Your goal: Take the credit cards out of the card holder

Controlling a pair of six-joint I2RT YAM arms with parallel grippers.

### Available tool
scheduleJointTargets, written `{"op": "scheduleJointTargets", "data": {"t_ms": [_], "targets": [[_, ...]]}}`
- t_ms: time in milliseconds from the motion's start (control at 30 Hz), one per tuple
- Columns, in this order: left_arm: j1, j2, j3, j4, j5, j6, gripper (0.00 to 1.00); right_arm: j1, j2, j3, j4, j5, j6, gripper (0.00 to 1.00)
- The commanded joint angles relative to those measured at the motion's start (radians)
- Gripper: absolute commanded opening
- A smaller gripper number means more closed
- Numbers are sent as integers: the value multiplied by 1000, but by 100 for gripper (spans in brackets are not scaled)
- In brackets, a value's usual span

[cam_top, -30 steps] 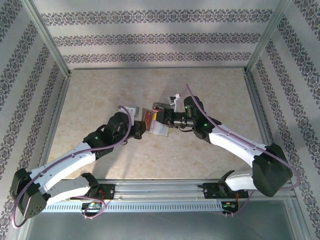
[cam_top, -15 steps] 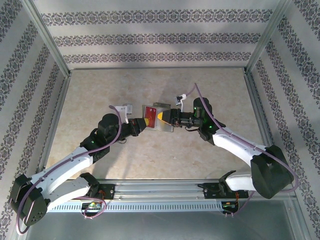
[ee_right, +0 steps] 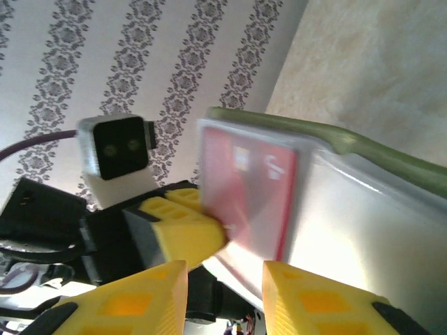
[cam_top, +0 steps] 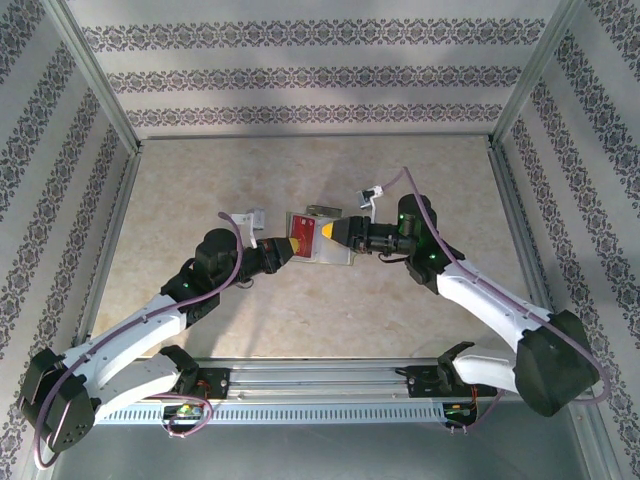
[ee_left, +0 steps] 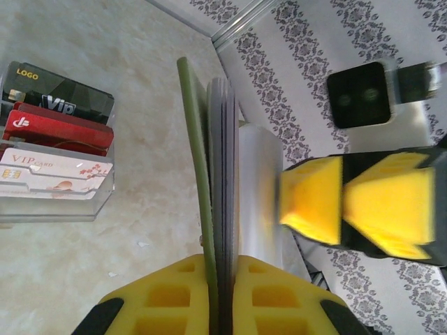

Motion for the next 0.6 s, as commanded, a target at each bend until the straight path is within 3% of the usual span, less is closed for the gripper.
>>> {"op": "scheduleJointTargets", "data": {"t_ms": [0, 233, 567], "targets": [[5, -18, 33, 7, -7, 32, 0, 38, 19, 57, -7, 11, -11, 33], [5, -9, 30, 25, 7, 33, 0, 106, 116, 124, 13, 79, -8, 33], [5, -18, 13, 69, 7, 10, 0, 58, 104, 41, -6, 92, 0, 34]]}}
